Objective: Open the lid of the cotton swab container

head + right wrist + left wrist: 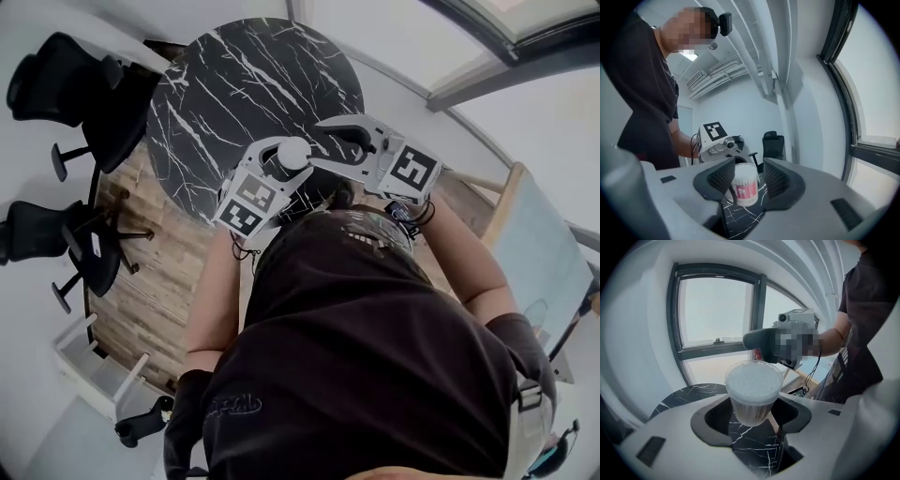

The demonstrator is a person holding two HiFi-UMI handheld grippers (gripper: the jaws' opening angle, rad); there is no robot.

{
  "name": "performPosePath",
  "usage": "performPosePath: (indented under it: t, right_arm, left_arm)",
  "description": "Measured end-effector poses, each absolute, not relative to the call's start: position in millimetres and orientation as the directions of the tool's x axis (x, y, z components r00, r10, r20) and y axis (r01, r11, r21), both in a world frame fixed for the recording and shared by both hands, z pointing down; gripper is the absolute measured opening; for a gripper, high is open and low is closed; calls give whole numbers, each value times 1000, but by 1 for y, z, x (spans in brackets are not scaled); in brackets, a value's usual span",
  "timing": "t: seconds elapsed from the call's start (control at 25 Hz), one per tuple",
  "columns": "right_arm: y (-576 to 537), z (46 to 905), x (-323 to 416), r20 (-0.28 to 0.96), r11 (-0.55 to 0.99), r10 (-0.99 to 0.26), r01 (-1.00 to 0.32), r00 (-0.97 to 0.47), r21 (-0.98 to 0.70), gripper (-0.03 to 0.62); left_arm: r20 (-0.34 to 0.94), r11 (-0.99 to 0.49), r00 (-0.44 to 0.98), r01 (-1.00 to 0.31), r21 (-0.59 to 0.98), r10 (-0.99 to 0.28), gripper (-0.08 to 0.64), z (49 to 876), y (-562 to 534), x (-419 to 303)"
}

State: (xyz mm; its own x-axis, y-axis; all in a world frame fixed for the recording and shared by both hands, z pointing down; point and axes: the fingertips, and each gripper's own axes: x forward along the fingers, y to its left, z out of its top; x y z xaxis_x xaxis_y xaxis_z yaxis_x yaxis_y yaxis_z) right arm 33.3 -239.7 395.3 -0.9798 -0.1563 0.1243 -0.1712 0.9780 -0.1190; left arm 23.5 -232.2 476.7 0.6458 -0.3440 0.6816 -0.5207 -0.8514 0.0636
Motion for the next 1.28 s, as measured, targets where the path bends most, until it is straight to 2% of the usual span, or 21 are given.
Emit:
performPosePath:
  t: [0.32,0.52,1.28]
  right_arm:
    - [-213,386,-16,153,978,-176,-190,-972,-84,248]
    - [-203,388,-41,185,978,-196,-206,-963,-37,261]
    - [-165,395,-91,190,968,-250,-250,-949,23,255]
  left_arm:
    - [679,-885,670,-461,64,-300,265,461,-216,-3]
    - [679,-905,684,-421,66,-269,265,457,-207,-18]
    - [692,-936,690,-347,57,-213,262,456,-168,-63]
